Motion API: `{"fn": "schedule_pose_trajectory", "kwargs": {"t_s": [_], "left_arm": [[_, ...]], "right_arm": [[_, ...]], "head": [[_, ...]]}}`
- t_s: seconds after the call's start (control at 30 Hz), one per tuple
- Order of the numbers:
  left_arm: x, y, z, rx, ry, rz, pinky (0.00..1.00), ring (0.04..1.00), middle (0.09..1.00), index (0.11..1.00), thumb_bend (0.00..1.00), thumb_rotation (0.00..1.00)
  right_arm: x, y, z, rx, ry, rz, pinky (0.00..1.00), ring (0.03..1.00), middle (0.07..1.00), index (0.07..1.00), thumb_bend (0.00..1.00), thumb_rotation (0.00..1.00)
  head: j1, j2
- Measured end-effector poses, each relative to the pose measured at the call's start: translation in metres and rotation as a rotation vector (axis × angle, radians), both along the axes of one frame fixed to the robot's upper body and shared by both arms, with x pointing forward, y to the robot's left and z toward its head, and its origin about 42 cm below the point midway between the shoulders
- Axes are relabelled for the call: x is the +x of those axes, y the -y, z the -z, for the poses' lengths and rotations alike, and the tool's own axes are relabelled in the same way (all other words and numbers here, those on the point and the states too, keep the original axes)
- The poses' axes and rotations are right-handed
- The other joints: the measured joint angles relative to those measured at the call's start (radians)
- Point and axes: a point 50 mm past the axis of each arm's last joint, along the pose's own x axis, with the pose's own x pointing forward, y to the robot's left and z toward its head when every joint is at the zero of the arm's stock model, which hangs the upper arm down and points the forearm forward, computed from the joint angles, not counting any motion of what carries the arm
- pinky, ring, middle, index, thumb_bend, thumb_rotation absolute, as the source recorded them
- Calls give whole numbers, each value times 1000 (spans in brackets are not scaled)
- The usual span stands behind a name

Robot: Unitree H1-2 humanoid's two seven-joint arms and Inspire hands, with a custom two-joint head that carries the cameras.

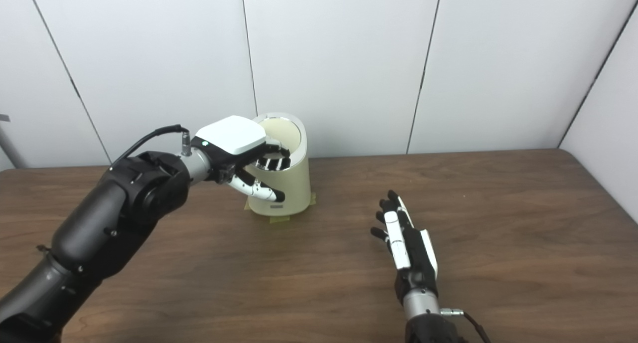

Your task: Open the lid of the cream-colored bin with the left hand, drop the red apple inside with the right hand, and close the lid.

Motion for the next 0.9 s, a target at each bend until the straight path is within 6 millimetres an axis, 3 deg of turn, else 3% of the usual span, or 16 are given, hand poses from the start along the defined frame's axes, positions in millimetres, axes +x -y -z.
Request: {"fn": "schedule_pose_trajectory", "kwargs": {"t_s": [0.27, 0.47, 0.77, 0.9], "left_arm": [[-10, 0, -9, -27, -29, 31, 900, 865, 843, 855, 665, 529], [-11, -4, -18, -172, -13, 40, 714, 804, 809, 778, 666, 431], [-21, -13, -58, -461, 173, -5, 704, 853, 875, 811, 554, 430], [-34, -34, -54, -643, 185, -98, 741, 859, 872, 824, 527, 400]], "right_arm": [[-1, 1, -2, 8, -15, 4, 776, 888, 911, 942, 508, 903], [-2, 3, -6, 22, -11, 12, 772, 894, 913, 936, 505, 898], [-2, 2, -6, 28, -31, 10, 772, 894, 915, 936, 501, 890], [-4, 3, -10, 27, -23, 11, 767, 884, 906, 923, 514, 887]], "head": [[0, 11], [-2, 15], [-2, 18], [14, 25]]}}
